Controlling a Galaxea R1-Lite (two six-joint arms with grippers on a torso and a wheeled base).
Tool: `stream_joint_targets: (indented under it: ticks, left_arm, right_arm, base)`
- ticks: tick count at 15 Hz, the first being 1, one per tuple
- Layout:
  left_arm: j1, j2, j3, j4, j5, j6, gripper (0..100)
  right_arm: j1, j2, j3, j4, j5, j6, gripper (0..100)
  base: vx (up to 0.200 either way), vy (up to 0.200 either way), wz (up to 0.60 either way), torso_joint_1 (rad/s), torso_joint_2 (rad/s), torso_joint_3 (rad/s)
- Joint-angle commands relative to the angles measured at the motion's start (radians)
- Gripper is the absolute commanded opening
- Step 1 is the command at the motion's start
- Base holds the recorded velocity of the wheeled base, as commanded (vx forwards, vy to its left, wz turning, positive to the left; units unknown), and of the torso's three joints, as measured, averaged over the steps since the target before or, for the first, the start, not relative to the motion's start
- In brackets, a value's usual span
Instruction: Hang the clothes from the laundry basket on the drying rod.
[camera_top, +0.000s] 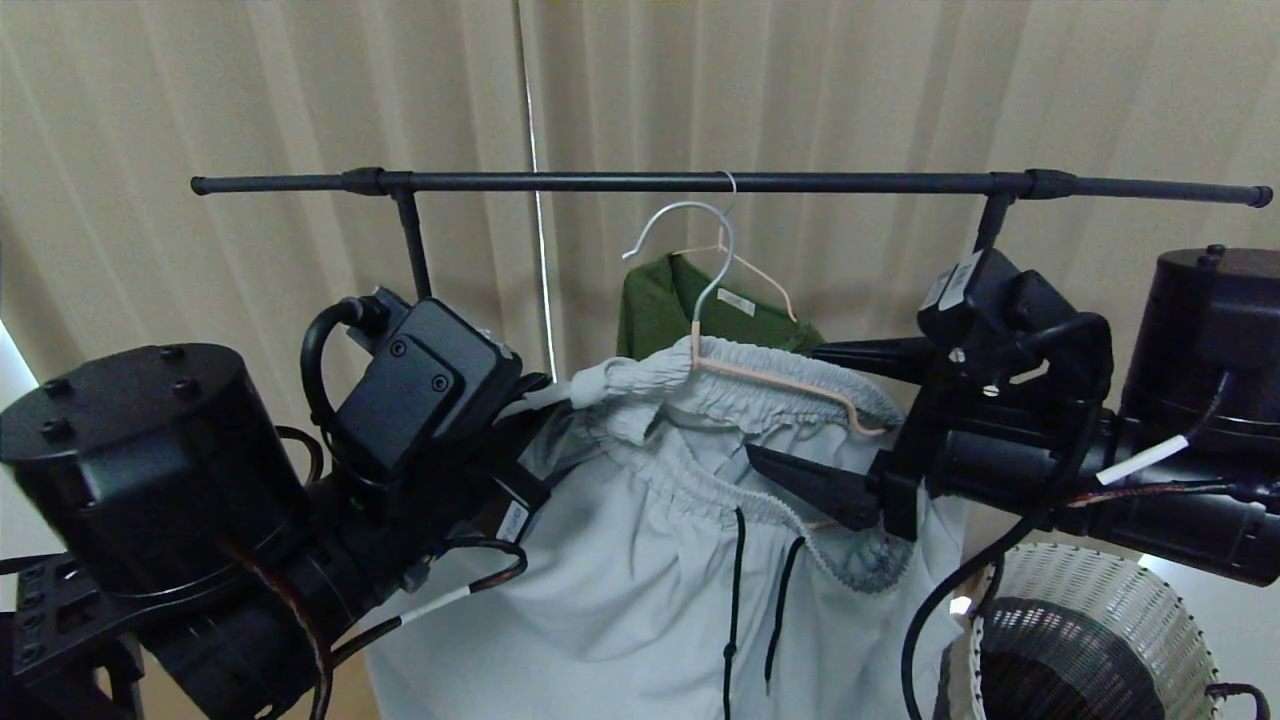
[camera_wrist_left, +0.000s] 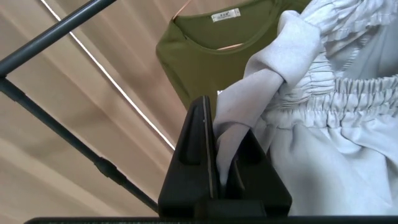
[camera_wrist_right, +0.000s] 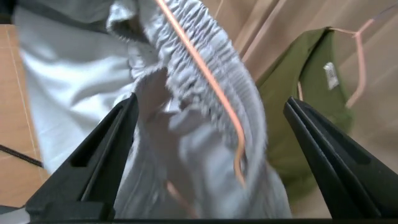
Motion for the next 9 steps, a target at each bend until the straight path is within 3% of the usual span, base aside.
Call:
stream_joint_targets:
  ticks: [1,3,4,9]
  left_arm:
    - [-0.004,-0.004,0.004,-0.002,0.0,0.001,0]
    - [-0.004,-0.004,0.004,-0.002,0.0,0.002,0]
    - [-0.004,-0.004,0.006,-0.002,0.0,0.001,0]
    - [-0.004,-0.006,0.003,-0.002,0.0,0.002,0]
  right_arm:
    - [0.001,0.041,-0.019,0.0,-0.001,-0.001,100]
    - [0.001,0.044,-0.017,0.0,-0.004,-0.001,100]
    - [0.001,0.042,-0.017,0.0,-0.008,-0.001,0]
    - [-0.002,0.041,-0.019,0.0,-0.041,-0.037,0]
  base:
    - [0.0,0.0,0.0,0.0,0.0,0.0]
    - [0.0,0.0,0.0,0.0,0.0,0.0]
    - [0.0,0.0,0.0,0.0,0.0,0.0]
    - [0.0,0.0,0.0,0.0,0.0,0.0]
